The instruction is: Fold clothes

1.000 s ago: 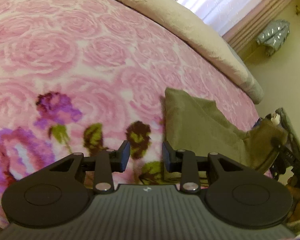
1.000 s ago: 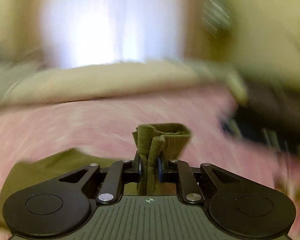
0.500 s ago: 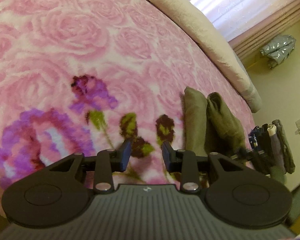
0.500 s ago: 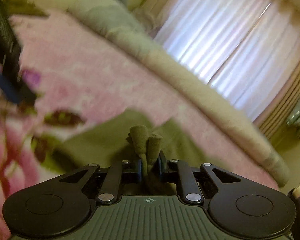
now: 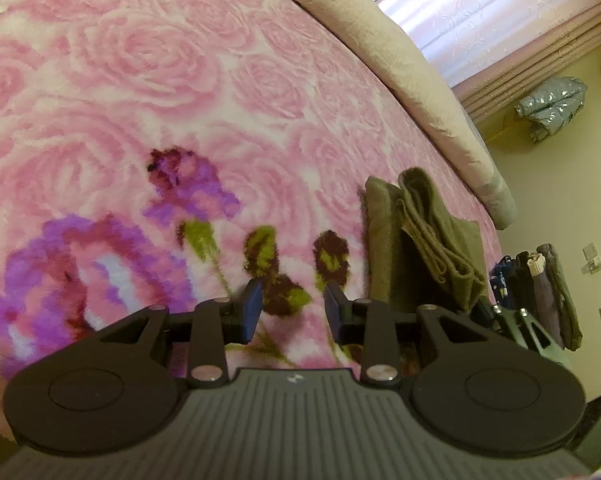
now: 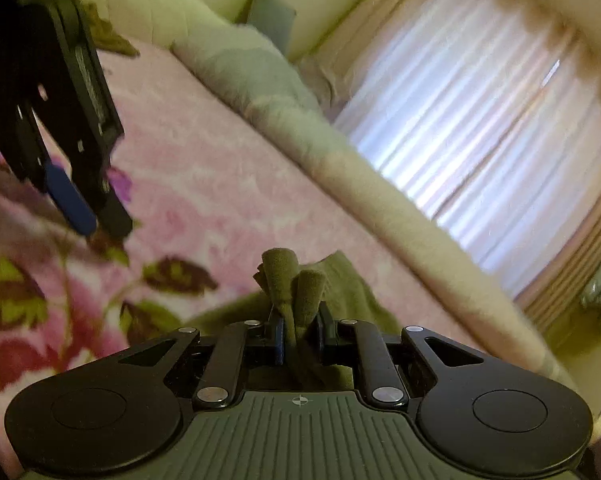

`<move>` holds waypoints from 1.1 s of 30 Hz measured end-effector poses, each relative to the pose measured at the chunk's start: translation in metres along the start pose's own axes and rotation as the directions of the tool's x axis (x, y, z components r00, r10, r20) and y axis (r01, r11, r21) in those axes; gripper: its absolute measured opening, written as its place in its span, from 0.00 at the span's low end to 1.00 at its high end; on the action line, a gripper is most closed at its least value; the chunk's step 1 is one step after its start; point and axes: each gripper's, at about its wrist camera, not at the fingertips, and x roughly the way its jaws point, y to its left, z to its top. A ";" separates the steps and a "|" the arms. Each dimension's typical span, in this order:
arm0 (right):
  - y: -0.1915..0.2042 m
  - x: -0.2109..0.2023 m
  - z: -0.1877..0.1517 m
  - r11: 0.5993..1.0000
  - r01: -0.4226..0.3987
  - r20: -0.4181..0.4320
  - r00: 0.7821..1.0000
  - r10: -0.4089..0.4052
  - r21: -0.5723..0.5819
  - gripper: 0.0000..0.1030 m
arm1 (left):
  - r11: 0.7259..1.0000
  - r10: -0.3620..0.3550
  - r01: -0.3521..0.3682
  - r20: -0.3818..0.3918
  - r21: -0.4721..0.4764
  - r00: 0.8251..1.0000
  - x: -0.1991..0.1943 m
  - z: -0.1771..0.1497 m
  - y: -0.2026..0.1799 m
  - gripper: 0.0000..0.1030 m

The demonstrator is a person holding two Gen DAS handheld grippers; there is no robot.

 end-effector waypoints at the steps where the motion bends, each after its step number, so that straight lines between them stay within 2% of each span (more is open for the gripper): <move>1: 0.001 0.002 0.000 1.000 -0.006 -0.002 1.000 0.006 -0.013 0.13 | 1.000 0.003 -0.003 0.001 0.004 1.000 0.000 -0.001 -0.001 0.28; 7: 0.023 0.009 -0.016 0.997 -0.043 -0.084 0.996 0.037 -0.069 0.14 | 1.000 0.010 -0.010 -0.001 0.011 1.000 -0.002 -0.003 -0.002 0.28; 8: 0.025 0.010 -0.017 0.996 -0.047 -0.092 0.995 0.039 -0.082 0.26 | 1.000 0.013 -0.013 -0.001 0.011 1.000 -0.003 -0.004 -0.002 0.28; 11: 0.023 0.014 -0.014 0.994 -0.056 -0.117 0.992 0.044 -0.098 0.27 | 1.000 0.029 -0.029 -0.004 0.012 1.000 -0.004 -0.005 -0.007 0.28; 12: 0.020 0.011 -0.014 0.995 -0.059 -0.118 0.992 0.050 -0.076 0.30 | 0.999 0.031 -0.031 -0.006 0.011 1.000 -0.006 -0.006 -0.008 0.28; 14: 0.011 0.001 -0.014 0.998 -0.060 -0.108 0.992 0.058 -0.017 0.57 | 0.999 0.033 -0.033 -0.007 0.008 0.999 -0.010 -0.008 -0.011 0.28; 15: 0.006 -0.006 -0.015 0.998 -0.056 -0.098 0.994 0.058 0.018 0.60 | 0.999 0.031 -0.031 -0.006 0.010 1.000 -0.013 -0.009 -0.013 0.28; 17: -0.009 -0.024 -0.019 0.990 -0.077 -0.092 0.992 0.088 0.122 0.61 | 1.000 0.018 -0.018 -0.003 0.016 1.000 -0.018 -0.012 -0.019 0.28; 19: -0.034 -0.038 -0.029 0.953 -0.057 -0.107 0.990 0.092 0.299 0.61 | 1.000 -0.014 0.014 -0.002 0.023 1.000 -0.021 -0.015 -0.028 0.28; 22: -0.072 -0.058 -0.045 0.837 -0.014 -0.130 0.986 0.102 0.547 0.60 | 0.997 -0.074 0.074 -0.008 0.036 0.997 -0.016 -0.017 -0.047 0.29; 23: -0.088 -0.062 -0.055 0.759 0.020 -0.144 0.985 0.097 0.651 0.60 | 0.995 -0.095 0.095 -0.011 0.036 0.995 -0.012 -0.017 -0.053 0.30; 24: -0.104 -0.065 -0.065 0.664 0.058 -0.160 0.983 0.094 0.745 0.56 | 0.993 -0.117 0.117 -0.013 0.032 0.993 -0.007 -0.017 -0.060 0.32; 25: -0.119 -0.066 -0.076 0.569 0.086 -0.169 0.981 0.095 0.818 0.43 | 0.991 -0.133 0.134 -0.016 0.026 0.991 -0.001 -0.016 -0.066 0.32; 26: -0.130 -0.066 -0.086 0.489 0.097 -0.166 0.981 0.101 0.867 0.39 | 0.990 -0.142 0.142 -0.022 0.019 0.990 0.006 -0.015 -0.070 0.33; 28: -0.151 -0.067 -0.106 0.321 0.113 -0.156 0.981 0.112 0.940 0.39 | 0.989 -0.144 0.145 -0.034 0.011 0.989 0.020 -0.013 -0.078 0.36; 30: -0.161 -0.067 -0.115 0.271 0.130 -0.167 0.979 0.118 0.954 0.39 | 0.994 -0.096 0.098 -0.047 0.041 0.994 0.035 -0.013 -0.085 0.34; 31: -0.164 -0.066 -0.117 0.261 0.128 -0.164 0.979 0.124 0.957 0.39 | 0.995 -0.080 0.083 -0.052 0.058 0.995 0.040 -0.014 -0.088 0.33; 32: -0.164 -0.065 -0.121 0.247 0.125 -0.161 0.978 0.132 0.961 0.39 | 0.994 -0.076 0.080 -0.054 0.076 0.996 0.043 -0.015 -0.090 0.28; 33: -0.165 -0.064 -0.124 0.232 0.123 -0.158 0.977 0.142 0.965 0.39 | 0.992 -0.074 0.079 -0.053 0.098 0.996 0.044 -0.016 -0.092 0.15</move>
